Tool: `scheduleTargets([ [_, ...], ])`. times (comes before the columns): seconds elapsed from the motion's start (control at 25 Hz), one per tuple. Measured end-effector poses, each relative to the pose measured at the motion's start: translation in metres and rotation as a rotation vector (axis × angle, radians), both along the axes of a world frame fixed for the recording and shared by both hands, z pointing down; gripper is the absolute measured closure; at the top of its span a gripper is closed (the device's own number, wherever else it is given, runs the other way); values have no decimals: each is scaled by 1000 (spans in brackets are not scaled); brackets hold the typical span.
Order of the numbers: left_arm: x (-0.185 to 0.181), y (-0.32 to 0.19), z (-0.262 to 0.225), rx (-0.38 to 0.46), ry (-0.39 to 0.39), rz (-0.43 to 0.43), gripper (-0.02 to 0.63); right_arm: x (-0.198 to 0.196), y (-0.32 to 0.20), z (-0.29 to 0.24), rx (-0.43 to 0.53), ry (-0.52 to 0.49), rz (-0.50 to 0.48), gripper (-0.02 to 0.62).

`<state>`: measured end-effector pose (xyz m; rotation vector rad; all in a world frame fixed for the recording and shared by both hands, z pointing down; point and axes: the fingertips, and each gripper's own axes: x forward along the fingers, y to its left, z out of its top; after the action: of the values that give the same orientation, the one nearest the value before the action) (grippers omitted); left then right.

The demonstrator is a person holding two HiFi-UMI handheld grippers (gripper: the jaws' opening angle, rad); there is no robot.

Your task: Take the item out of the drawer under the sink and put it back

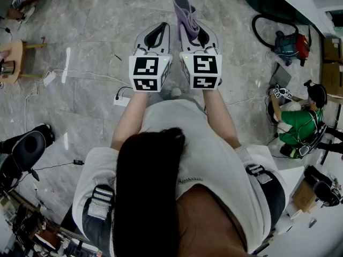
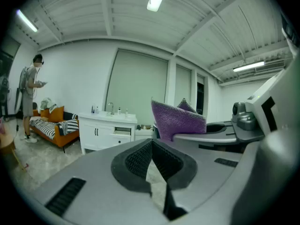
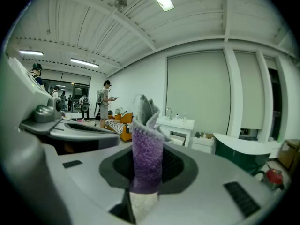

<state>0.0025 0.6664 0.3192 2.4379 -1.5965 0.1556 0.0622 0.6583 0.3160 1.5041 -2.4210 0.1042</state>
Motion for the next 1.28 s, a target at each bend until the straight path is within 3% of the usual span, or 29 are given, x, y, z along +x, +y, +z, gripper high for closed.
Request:
scheduleTargets([
  [0.12, -5, -4, -3, 9, -31, -18, 601, 5, -1, 0, 2, -1, 15, 491],
  [0.52, -9, -10, 0, 3, -10, 41, 601, -12, -6, 4, -28, -29, 10, 491],
  [0.88, -30, -38, -1, -8, 45, 80, 601, -25, -25, 9, -54, -54, 87, 491],
  [1.28, -60, -53, 3, -42, 81, 67, 601, -42, -37, 7, -58, -55, 100, 489],
])
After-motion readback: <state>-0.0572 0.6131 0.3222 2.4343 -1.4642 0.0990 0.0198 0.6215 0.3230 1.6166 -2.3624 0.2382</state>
